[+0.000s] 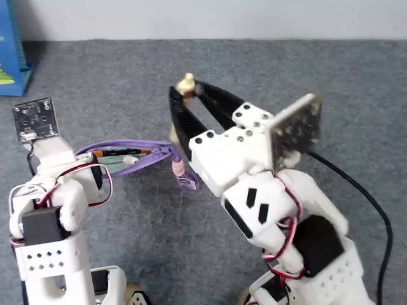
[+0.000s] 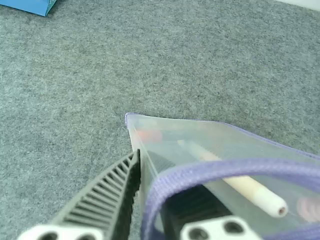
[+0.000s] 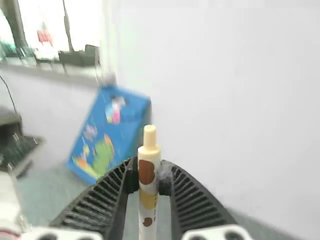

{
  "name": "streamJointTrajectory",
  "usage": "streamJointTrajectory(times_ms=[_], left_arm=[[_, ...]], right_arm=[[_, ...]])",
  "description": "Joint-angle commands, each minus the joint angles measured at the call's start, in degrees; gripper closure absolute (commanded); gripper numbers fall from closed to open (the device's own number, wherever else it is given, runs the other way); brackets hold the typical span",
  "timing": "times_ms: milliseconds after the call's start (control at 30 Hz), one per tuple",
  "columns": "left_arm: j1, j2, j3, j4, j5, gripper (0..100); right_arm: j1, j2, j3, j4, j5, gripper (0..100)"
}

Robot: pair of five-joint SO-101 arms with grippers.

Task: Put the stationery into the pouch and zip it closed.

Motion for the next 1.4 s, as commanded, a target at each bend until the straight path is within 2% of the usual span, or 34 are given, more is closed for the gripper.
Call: streamJointTrajectory(times_ms=[0, 100, 233, 533, 667, 833, 1033, 1200, 1367], left_arm=[[-0.5, -1.0, -0.2, -1.1, -0.7, 99], [-0.5, -1.0, -0.2, -1.1, -0.7, 99], [-0.5, -1.0, -0.2, -1.1, -0.7, 99], [-0.5, -1.0, -0.2, -1.1, -0.7, 99], [-0.5, -1.0, -0.2, -1.1, -0.7, 99], [-0.5, -1.0, -0.1, -1.1, -0.7, 99], [-0.5, -1.0, 0.0, -1.1, -0.7, 99], [-0.5, -1.0, 1.1, -1.9, -0.7, 99], [-0.5, -1.0, 1.0, -1.9, -0.7, 99]], right_arm=[[-2.7, 0.8, 5.7, -13.1, -0.6, 99.1], [-3.6, 1.0, 12.0, -24.0, -0.6, 99.1], [-6.1, 1.2, 18.5, -32.3, -0.5, 99.1], [-6.5, 4.7, 30.0, -41.1, -3.0, 99.1], [-6.6, 8.3, 32.5, -46.2, -3.0, 99.1], [-6.7, 9.1, 33.1, -47.7, -3.1, 99.1], [-6.5, 4.5, 28.0, -45.6, -2.8, 99.1], [-6.7, -5.6, 20.5, -29.6, -3.5, 99.1], [-6.7, -12.2, 16.5, -16.9, -7.5, 99.1]])
